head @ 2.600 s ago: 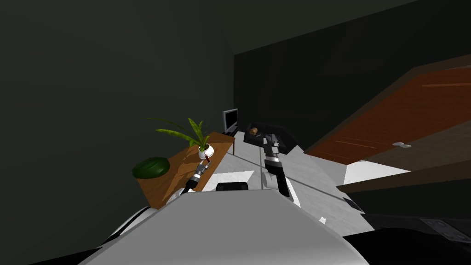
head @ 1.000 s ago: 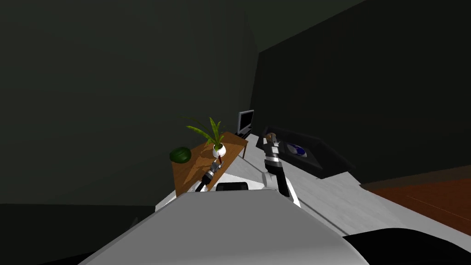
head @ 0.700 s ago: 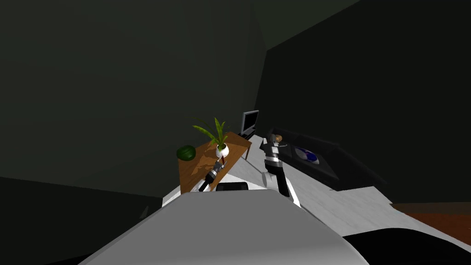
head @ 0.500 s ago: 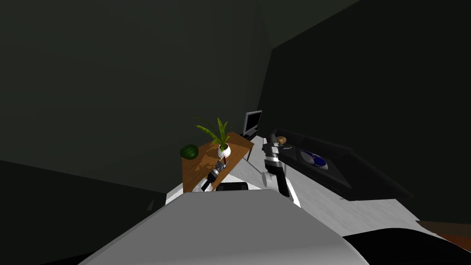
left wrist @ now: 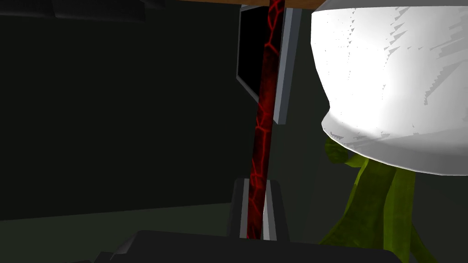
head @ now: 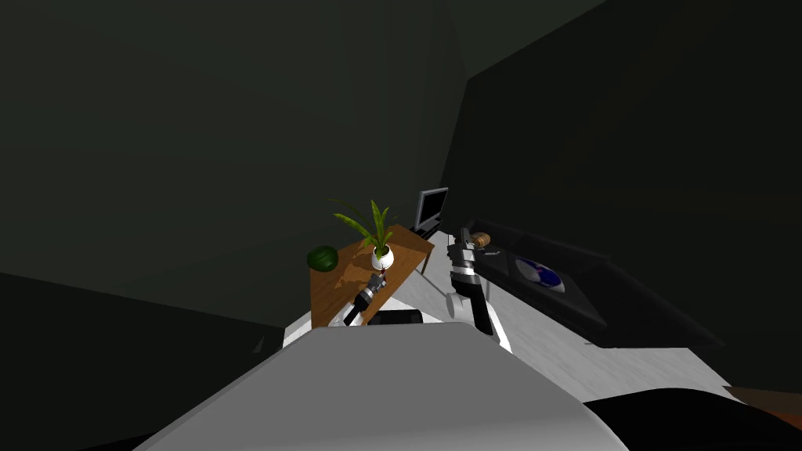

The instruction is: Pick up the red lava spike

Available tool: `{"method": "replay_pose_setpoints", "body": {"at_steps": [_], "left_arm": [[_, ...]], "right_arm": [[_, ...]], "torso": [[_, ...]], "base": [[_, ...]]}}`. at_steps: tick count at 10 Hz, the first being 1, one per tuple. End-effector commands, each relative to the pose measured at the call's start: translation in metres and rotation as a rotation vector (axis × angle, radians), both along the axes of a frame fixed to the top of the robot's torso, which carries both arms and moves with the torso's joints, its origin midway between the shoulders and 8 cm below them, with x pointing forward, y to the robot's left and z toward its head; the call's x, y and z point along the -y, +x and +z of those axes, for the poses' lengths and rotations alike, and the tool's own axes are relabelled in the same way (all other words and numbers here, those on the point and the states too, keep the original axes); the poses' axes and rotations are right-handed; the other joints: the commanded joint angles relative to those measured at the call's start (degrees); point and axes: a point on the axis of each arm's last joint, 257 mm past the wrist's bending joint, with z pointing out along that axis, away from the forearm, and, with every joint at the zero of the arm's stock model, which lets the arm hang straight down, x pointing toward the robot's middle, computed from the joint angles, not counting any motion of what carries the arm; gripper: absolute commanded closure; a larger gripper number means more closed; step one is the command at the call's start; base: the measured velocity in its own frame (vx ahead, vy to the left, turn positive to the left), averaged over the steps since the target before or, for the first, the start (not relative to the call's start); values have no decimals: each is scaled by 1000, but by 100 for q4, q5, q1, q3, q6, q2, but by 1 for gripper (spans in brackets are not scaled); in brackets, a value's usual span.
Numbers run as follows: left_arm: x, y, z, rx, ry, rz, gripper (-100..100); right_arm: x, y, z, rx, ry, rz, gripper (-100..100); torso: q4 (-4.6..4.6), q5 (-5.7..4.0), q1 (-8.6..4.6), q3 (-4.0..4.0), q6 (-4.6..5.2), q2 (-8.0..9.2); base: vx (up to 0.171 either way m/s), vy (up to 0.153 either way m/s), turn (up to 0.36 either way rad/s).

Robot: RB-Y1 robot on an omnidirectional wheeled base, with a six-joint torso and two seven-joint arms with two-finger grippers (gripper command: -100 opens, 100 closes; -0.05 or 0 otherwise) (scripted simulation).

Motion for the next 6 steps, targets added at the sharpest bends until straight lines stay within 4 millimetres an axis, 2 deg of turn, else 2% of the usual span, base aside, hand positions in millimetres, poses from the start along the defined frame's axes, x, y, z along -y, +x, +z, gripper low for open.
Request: {"method": "replay_pose_setpoints", "body": {"at_steps": [1, 3, 4, 5, 6], "left_arm": [[0, 0, 0, 0, 0, 0, 100], [0, 0, 0, 1, 1, -1, 100], [0, 0, 0, 1, 1, -1, 0], [-20, 0, -5, -12, -4, 29, 100], [-39, -3, -12, -20, 9, 43, 100]], "right_arm": [[0, 0, 0, 0, 0, 0, 0], [0, 0, 0, 0, 0, 0, 0], [0, 0, 0, 0, 0, 0, 0], [0, 0, 0, 0, 0, 0, 0], [0, 0, 0, 0, 0, 0, 0]], "torso": [[0, 0, 0, 0, 0, 0], [-1, 1, 2, -1, -1, -1], [-1, 1, 3, -1, -1, -1], [-1, 1, 3, -1, -1, -1], [-13, 7, -7, 0, 12, 15]], "base": [[0, 0, 0], [0, 0, 0], [0, 0, 0], [-61, -22, -318], [-111, -28, -388]]}}
